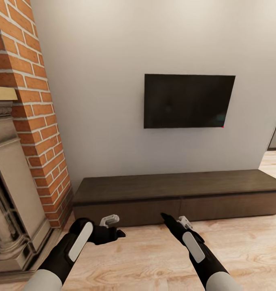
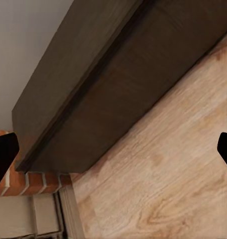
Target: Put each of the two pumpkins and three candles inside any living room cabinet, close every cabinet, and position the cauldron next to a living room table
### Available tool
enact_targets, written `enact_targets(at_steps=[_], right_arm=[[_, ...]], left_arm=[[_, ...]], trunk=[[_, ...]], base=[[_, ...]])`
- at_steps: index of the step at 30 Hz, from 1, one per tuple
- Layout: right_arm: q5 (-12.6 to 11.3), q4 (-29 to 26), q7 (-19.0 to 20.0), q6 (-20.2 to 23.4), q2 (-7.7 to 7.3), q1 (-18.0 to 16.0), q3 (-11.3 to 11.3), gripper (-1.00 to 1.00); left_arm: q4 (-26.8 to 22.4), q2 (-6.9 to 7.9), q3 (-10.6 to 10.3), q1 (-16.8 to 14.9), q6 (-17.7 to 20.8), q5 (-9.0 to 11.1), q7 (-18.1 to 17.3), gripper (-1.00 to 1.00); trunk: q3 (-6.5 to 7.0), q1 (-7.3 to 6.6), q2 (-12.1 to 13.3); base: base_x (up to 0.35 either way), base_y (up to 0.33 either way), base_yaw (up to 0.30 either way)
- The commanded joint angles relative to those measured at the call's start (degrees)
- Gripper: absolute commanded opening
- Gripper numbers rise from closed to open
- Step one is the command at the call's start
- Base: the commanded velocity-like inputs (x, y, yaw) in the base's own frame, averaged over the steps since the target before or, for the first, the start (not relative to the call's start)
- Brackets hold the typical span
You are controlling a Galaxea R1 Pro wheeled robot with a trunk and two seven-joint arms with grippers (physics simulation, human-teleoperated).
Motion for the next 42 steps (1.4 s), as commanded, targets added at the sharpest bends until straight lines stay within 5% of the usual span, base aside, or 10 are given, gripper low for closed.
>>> enact_targets(at_steps=[1, 4, 8, 15, 16, 18, 24, 29, 42], right_arm=[[-0.6, -0.1, -0.2, -0.1, -0.03, 0.0, 0.1, 1.0], [-1.5, -0.1, 7.5, -2.3, -0.15, 0.0, -0.3, 1.0], [-4.5, 0.7, 19.2, -2.8, -0.1, 0.0, -0.8, 1.0], [-16.8, 3.0, 25.1, -1.9, -0.31, 0.0, -0.9, 1.0], [-20.2, 4.8, 27.6, -1.8, -0.51, 0.0, -0.8, 1.0], [-22.0, 6.6, 30.0, -1.8, -1.0, 0.0, -0.8, 1.0], [-24.5, 11.6, 32.2, -0.2, -2.16, 0.0, -1.0, 1.0], [-29.0, 13.0, 33.9, 4.0, -3.94, 0.0, -1.8, 1.0], [-30.6, 13.3, 37.6, 6.0, -4.62, 0.0, -2.0, 1.0]], left_arm=[[0.0, 0.23, -0.1, 0.0, 0.1, 0.6, 0.0, 1.0], [0.1, 0.76, -0.2, 0.0, 0.1, 3.6, 0.0, 1.0], [0.2, 0.91, -0.2, 0.0, 0.1, 5.0, 0.0, 1.0], [0.2, 0.89, -0.2, 0.0, 0.1, 5.4, 0.4, 1.0], [0.2, 0.82, -0.2, 0.0, 0.1, 5.3, 0.5, 1.0], [0.2, 0.77, -0.3, 0.0, 0.1, 5.3, 0.6, 1.0], [0.2, 0.74, -0.3, 0.0, 0.1, 5.3, 0.6, 1.0], [0.2, 0.66, -0.5, 0.0, 0.1, 5.3, 0.7, 1.0], [0.2, 0.65, -0.6, 0.0, 0.1, 5.4, 0.7, 1.0]], trunk=[[-0.25, 0.22, -0.4], [-0.79, 0.88, -1.7], [-1.5, 1.76, -3.3], [-2.76, 3.3, -6.1], [-2.94, 3.52, -6.5], [-3.3, 3.95, -7.3], [-4.38, 5.27, -9.7], [-5.27, 6.37, -11.7], [-7.61, 9.23, -16.9]], base=[[0.0, 0.0, 0.0], [0.0, 0.0, 0.0], [0.0, 0.0, 0.0], [0.0, 0.0, 0.0], [0.0, 0.0, 0.0], [0.0, 0.0, 0.0], [0.0, 0.0, 0.0], [0.0, 0.0, 0.0], [0.0, 0.0, 0.0]])
